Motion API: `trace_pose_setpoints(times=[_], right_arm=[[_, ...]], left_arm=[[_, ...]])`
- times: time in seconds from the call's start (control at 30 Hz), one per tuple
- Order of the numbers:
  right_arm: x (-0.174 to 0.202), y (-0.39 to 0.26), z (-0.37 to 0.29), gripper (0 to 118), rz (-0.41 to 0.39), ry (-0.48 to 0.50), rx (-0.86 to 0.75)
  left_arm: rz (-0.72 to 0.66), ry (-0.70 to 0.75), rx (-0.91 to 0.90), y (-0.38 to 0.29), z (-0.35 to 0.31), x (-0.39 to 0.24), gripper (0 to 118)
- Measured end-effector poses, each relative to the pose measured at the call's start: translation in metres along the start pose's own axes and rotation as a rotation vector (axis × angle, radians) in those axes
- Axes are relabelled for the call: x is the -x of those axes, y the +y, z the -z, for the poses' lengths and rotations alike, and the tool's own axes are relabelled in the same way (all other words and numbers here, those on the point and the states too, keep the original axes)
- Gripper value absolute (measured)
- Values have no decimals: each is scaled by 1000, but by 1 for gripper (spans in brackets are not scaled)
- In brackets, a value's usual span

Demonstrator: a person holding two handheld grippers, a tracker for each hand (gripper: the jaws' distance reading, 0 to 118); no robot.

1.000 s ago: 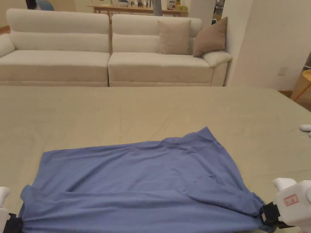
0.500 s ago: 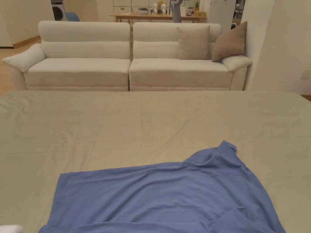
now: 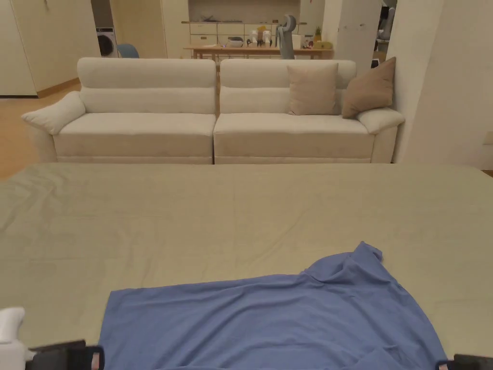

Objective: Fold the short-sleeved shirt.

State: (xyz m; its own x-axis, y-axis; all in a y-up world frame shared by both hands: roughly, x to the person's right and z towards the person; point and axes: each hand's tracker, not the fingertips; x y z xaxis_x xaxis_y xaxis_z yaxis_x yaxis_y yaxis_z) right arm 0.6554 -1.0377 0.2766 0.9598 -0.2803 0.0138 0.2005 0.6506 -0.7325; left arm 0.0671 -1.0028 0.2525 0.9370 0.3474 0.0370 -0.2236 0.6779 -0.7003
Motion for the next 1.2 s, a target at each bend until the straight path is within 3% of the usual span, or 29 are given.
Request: trace_pose_setpoints(times=[0.03,0.07,0.1,0.13,0.17,0.2,0.33,0.5,0.67,0.7,0.73,0.77,0.8,0.9,1.13,1.2], right_arm=[[14,1,-13,97,-27,29,-97],[29,0,-26,79,-58,53,-206],[43,-2,-35,39,-79,55,-297],[52,-5,-40,3,-80,51,-363],[61,-7,-48,0,-70,53,-422],[68,-7,-51,0,-65,92,-439],[79,-8,-47,0,-44,152,-431],[97,-9,-40,0,-166,70,-367],[89,-3,-26,0,-126,70,-309],[88,-1,-21,0,-114,68,-294],[88,2,-15,0,-103,64,-282],[86,5,-8,0,-91,61,-268],[83,7,-3,0,-77,56,-257],[81,14,12,0,-34,56,-224],[76,20,47,0,18,36,-131],[53,15,60,0,25,34,-109]], left_arm=[[15,-8,-77,0,-12,-12,90],[41,-26,-178,-4,-23,-23,88],[64,-50,-276,-11,-36,-34,73],[80,-78,-345,-17,-45,-44,49],[99,-88,-383,-22,-50,-55,17],[120,-66,-406,-28,-51,-63,1],[129,-56,-387,-35,-45,-69,0],[62,-64,-332,15,-34,-40,0],[-3,18,110,100,65,18,0],[-13,25,146,107,86,29,12],[-8,51,173,114,107,33,39],[10,87,162,118,128,42,78],[25,132,162,121,149,50,108],[2,155,175,130,204,78,118],[72,176,368,127,322,100,117],[66,177,456,112,352,111,118]])
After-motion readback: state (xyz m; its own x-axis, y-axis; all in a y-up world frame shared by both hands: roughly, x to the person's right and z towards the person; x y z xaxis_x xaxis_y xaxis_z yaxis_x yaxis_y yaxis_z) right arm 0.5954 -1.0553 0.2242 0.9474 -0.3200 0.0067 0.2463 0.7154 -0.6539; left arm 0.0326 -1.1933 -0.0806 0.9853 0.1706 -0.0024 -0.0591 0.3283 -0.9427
